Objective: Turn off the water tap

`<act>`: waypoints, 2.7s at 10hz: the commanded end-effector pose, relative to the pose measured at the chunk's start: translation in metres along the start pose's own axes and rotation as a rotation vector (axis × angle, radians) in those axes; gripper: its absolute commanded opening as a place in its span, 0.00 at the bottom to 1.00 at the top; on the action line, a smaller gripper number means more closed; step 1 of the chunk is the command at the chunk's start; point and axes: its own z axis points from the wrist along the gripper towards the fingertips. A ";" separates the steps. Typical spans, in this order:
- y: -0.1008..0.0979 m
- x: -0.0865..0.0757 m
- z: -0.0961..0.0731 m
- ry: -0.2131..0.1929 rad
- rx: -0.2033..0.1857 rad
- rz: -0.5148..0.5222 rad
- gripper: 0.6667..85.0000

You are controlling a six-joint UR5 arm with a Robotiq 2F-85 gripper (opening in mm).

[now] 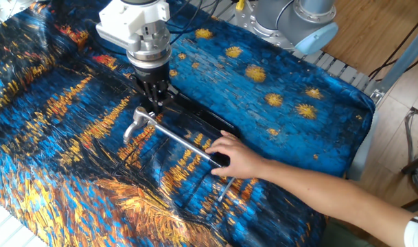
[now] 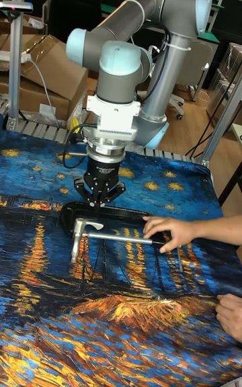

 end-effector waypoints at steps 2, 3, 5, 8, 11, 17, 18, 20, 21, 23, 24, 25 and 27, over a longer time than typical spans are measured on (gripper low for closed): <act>0.003 -0.005 -0.001 -0.018 -0.013 0.004 0.01; 0.003 -0.006 -0.001 -0.024 -0.013 0.005 0.01; 0.004 -0.011 0.005 -0.038 -0.013 -0.004 0.01; 0.003 -0.015 0.012 -0.050 -0.014 -0.013 0.01; 0.004 -0.021 0.016 -0.058 -0.013 -0.015 0.01; 0.005 -0.039 0.010 -0.054 0.001 -0.033 0.01; 0.001 -0.041 0.008 -0.053 0.006 -0.045 0.01; -0.007 -0.048 0.003 -0.057 0.012 -0.071 0.01; -0.010 -0.052 0.001 -0.064 0.013 -0.085 0.01; -0.014 -0.057 0.000 -0.082 0.018 -0.105 0.01; -0.019 -0.060 -0.001 -0.090 0.023 -0.124 0.01; -0.022 -0.061 -0.002 -0.096 0.025 -0.137 0.01; -0.029 -0.063 -0.004 -0.106 0.036 -0.159 0.01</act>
